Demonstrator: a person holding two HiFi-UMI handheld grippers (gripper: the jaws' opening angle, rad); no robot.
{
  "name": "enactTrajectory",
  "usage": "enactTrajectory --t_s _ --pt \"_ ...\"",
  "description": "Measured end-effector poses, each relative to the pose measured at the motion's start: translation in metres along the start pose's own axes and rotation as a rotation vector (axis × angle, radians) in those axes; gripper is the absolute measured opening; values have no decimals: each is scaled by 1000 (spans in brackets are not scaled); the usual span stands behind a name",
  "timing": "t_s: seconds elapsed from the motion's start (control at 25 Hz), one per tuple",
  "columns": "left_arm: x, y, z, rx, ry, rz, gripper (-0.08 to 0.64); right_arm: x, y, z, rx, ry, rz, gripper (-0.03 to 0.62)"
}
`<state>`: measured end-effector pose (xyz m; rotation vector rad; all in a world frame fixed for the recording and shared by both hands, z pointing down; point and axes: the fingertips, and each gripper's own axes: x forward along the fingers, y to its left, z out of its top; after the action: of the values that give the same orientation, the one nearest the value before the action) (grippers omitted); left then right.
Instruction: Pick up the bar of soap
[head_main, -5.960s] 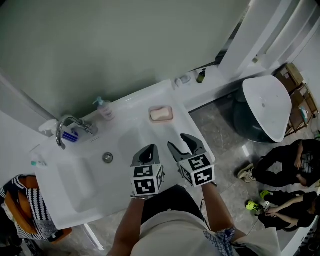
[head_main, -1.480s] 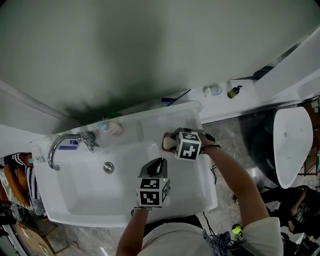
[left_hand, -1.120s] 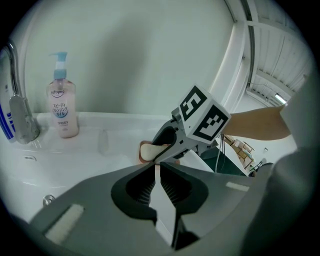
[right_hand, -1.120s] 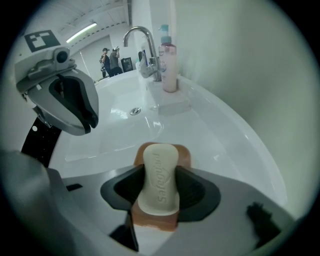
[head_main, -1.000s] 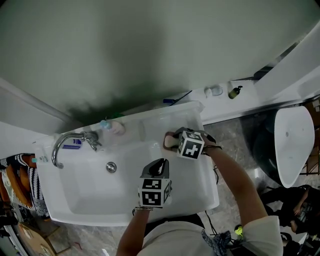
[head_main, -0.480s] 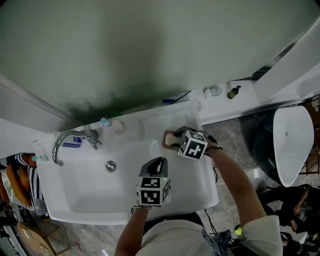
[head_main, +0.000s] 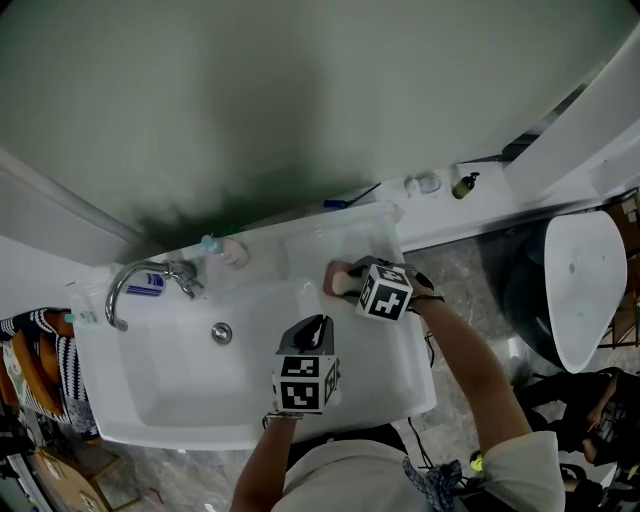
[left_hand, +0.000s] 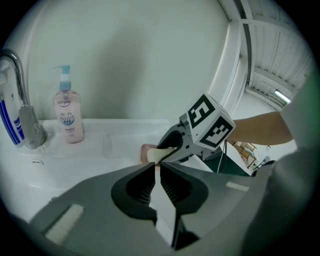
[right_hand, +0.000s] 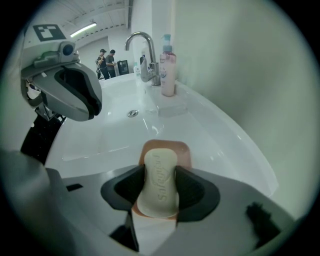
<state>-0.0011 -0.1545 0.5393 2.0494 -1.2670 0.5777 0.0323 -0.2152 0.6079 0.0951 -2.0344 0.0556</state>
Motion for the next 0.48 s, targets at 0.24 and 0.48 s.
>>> enactTrajectory --t_s 0.24,0.48 --pt "0 1 3 -3 -7 0 37 4 0 -5 -14 40 10 210" --pt "1 1 1 -3 -4 -3 37 8 1 -7 -10 68 31 211"
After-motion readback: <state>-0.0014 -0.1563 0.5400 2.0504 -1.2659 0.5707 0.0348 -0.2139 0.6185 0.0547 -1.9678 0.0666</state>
